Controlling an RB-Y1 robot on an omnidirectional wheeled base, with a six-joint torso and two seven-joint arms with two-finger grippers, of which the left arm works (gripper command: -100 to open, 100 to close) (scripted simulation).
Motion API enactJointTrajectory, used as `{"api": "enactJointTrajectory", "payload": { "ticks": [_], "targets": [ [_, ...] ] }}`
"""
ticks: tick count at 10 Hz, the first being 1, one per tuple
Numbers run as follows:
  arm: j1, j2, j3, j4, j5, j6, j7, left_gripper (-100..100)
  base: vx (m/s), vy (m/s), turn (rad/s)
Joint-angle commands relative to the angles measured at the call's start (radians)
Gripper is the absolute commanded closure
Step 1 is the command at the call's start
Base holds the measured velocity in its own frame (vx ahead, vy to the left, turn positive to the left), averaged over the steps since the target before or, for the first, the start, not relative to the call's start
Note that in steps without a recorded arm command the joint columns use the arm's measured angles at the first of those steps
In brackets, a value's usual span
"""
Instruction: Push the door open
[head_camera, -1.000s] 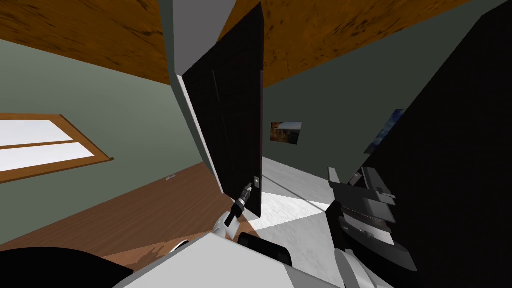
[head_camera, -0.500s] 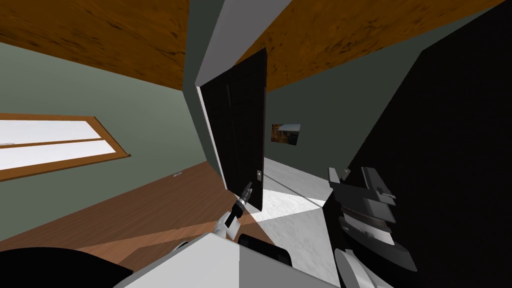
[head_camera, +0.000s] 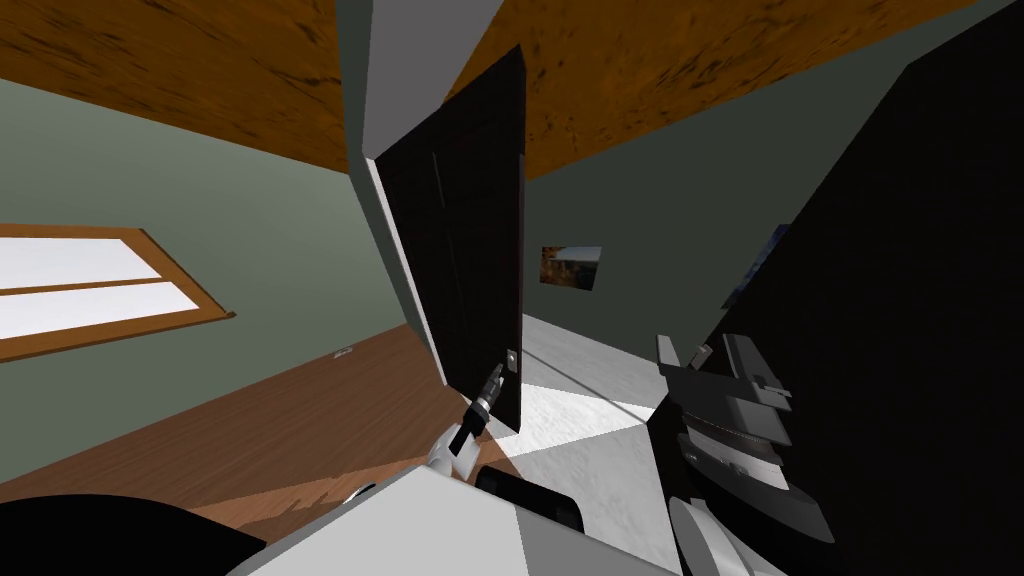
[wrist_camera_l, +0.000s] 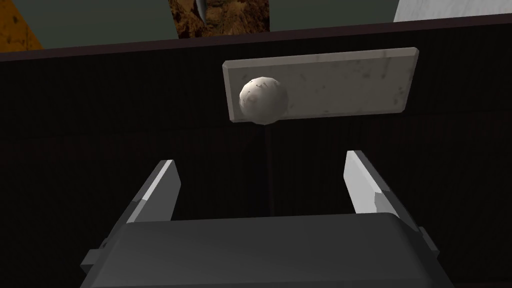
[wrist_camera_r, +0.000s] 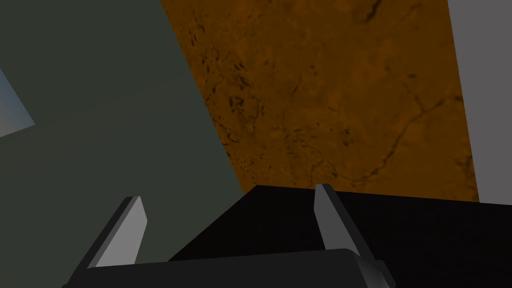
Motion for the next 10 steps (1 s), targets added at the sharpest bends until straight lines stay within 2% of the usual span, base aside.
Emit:
{"api": "enactJointTrajectory", "payload": {
  "ticks": [1,6,7,10],
  "targets": [
    [0.0,-0.002,0.004,0.004,0.002,-0.006,-0.005,-100,0.206,-0.056,-0.029],
    [0.001,-0.008,0.011,0.009,0.004,-0.014,-0.012,-100,0.167,-0.042,-0.015],
    [0.001,-0.008,0.011,0.009,0.004,-0.014,-0.012,100,-0.017,0.002,-0.01],
    [0.001,-0.008,0.011,0.009,0.004,-0.014,-0.012,100,-0.017,0.006,-0.006]
  ]
}}
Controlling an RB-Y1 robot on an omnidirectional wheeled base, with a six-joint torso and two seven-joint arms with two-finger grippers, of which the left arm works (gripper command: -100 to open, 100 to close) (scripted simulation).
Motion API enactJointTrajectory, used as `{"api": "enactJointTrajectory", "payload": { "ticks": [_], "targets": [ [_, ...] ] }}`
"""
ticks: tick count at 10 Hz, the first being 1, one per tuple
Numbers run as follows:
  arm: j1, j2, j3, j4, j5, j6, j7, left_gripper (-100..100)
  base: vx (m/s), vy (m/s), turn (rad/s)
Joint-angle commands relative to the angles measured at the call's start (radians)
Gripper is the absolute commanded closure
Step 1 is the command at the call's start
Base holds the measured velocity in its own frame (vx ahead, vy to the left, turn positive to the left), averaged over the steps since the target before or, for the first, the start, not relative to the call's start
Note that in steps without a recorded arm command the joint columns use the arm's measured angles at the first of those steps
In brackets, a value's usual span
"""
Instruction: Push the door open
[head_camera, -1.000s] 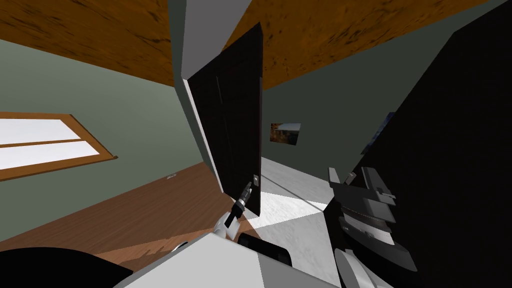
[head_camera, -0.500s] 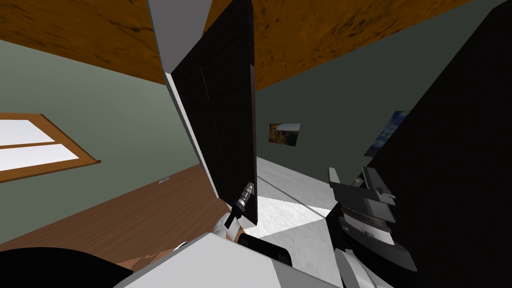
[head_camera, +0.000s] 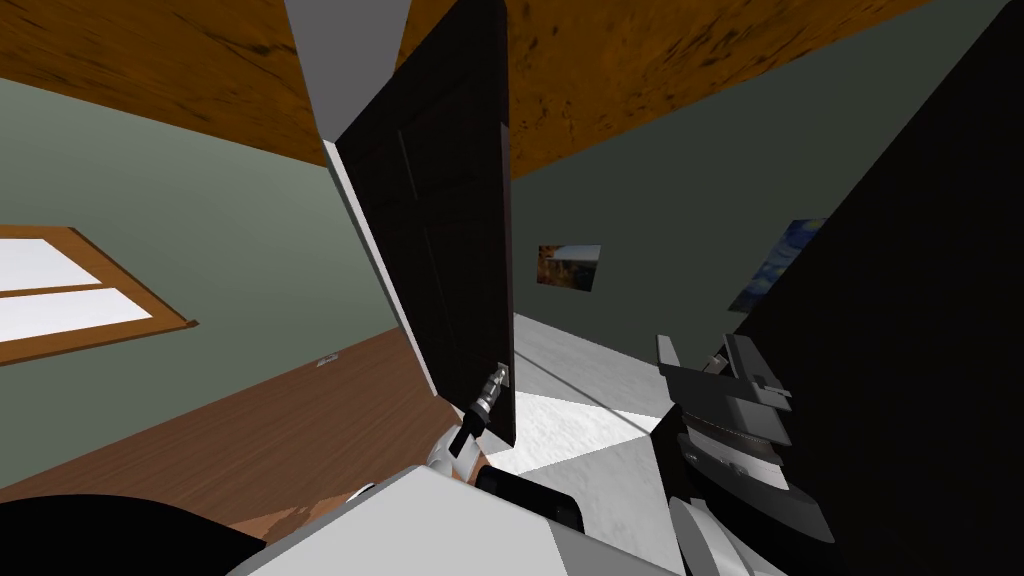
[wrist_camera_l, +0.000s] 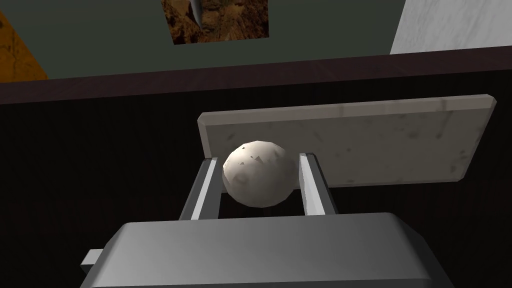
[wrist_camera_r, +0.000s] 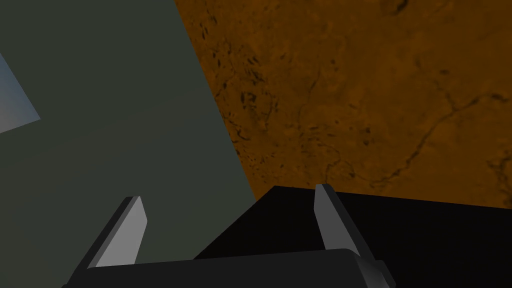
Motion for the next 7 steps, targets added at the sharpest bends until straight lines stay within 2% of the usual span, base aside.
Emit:
{"api": "enactJointTrajectory", "payload": {
  "ticks": [1,3,7],
  "targets": [
    [0.0,0.0,0.001,-0.001,0.001,-0.002,0.001,100,-0.006,0.0,0.003],
    [0.0,0.003,0.01,0.003,0.005,0.001,-0.004,100,0.044,-0.017,0.011],
    [-0.002,0.008,0.033,0.007,0.017,0.003,-0.014,100,0.156,-0.052,0.024]
  ]
}}
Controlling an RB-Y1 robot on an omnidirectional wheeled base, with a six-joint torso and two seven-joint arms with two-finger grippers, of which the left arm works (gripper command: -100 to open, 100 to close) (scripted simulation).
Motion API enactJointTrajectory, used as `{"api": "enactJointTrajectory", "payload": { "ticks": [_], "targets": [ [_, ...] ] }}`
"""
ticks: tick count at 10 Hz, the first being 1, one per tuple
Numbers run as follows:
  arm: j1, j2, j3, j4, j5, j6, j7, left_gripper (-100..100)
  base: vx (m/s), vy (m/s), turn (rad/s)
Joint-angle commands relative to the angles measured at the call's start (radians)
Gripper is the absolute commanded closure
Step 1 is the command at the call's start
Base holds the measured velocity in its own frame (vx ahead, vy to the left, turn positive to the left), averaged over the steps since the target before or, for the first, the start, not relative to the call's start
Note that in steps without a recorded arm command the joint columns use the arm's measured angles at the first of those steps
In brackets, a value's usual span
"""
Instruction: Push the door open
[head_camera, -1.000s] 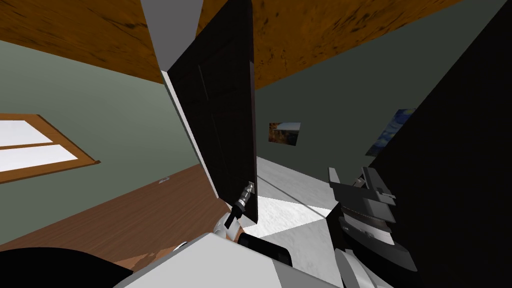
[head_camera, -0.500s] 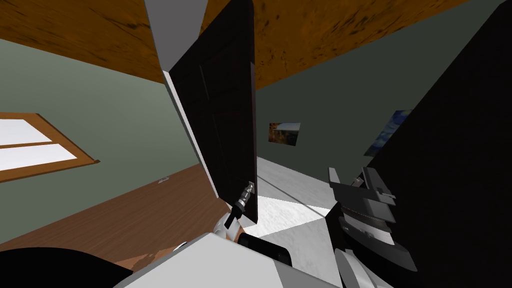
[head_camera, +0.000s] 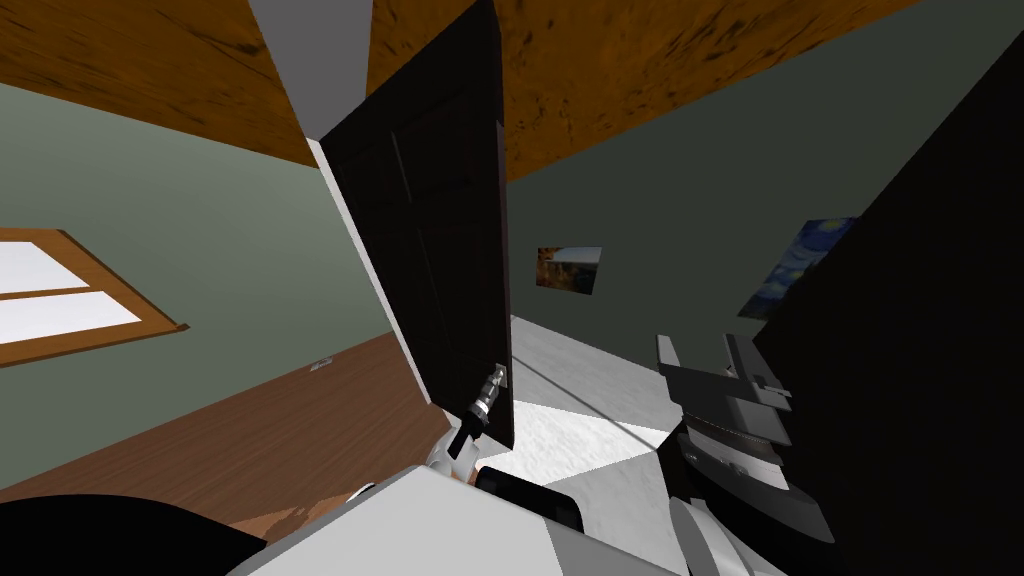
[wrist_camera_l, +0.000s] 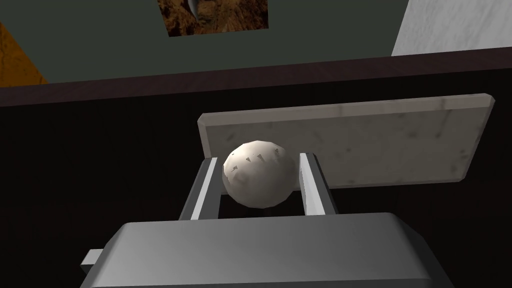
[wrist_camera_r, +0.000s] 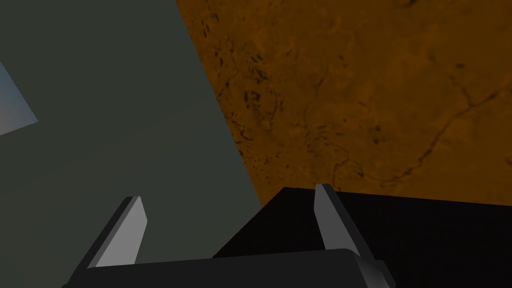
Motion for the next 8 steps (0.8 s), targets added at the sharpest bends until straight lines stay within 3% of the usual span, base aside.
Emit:
{"api": "enactJointTrajectory", "payload": {
  "ticks": [1,8],
  "targets": [
    [0.002,0.015,0.021,-0.024,0.011,0.012,-0.004,100,0.201,-0.084,0.026],
    [-0.007,0.024,0.1,-0.011,0.051,0.017,-0.037,100,0.175,-0.093,0.063]
  ]
}}
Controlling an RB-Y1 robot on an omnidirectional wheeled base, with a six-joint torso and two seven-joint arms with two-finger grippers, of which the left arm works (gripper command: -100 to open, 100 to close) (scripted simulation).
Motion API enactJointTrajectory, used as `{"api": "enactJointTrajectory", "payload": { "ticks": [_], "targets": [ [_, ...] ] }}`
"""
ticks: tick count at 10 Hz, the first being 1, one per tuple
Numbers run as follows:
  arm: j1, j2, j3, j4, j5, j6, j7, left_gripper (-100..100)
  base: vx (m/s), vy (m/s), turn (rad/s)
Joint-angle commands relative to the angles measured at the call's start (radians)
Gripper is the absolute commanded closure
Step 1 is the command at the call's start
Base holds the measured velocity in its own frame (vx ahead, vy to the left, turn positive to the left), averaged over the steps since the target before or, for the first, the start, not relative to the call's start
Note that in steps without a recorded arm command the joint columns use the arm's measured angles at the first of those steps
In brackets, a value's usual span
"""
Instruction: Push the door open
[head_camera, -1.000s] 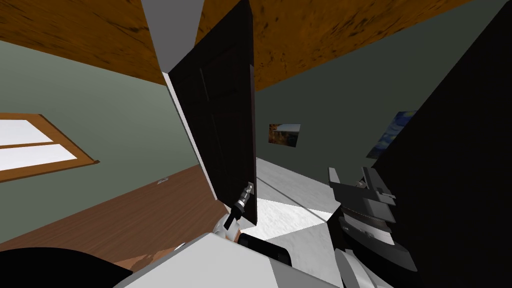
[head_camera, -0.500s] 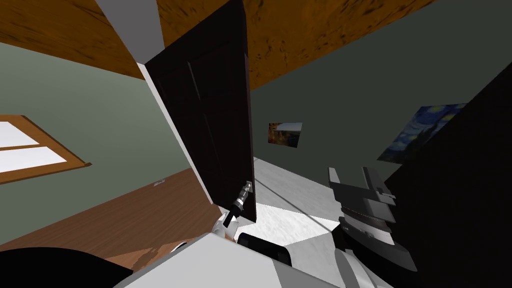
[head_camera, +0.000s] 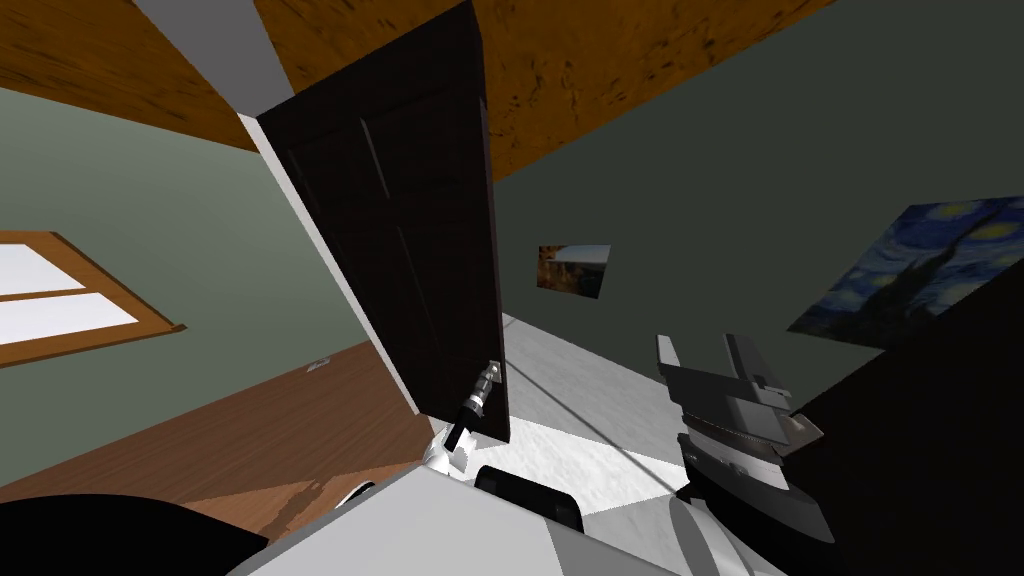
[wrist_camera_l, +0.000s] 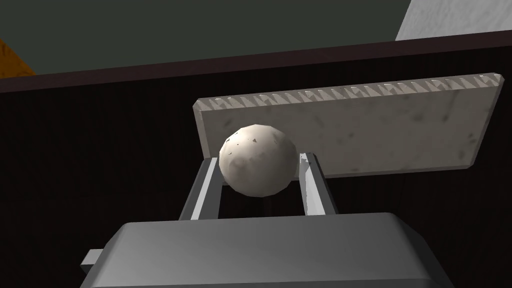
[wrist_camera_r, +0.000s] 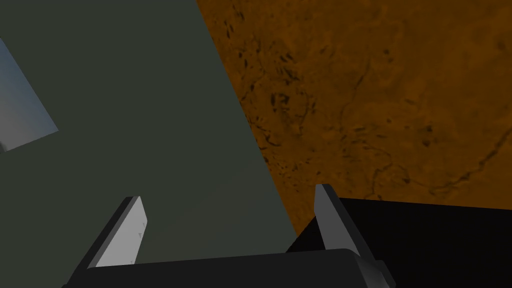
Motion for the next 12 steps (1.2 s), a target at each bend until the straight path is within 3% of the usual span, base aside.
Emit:
{"api": "enactJointTrajectory", "payload": {
  "ticks": [1,6,7,12],
  "targets": [
    [0.007,0.016,0.03,-0.014,0.015,0.002,-0.007,100,0.136,-0.096,0.063],
    [-0.001,0.016,0.095,-0.003,0.049,0.006,-0.035,100,0.162,-0.107,0.085],
    [0.002,0.016,0.081,-0.006,0.042,0.01,-0.025,-100,-0.115,-0.074,0.07],
    [0.005,0.004,0.074,-0.018,0.04,0.018,-0.021,-100,-0.262,-0.059,0.03]
  ]
}}
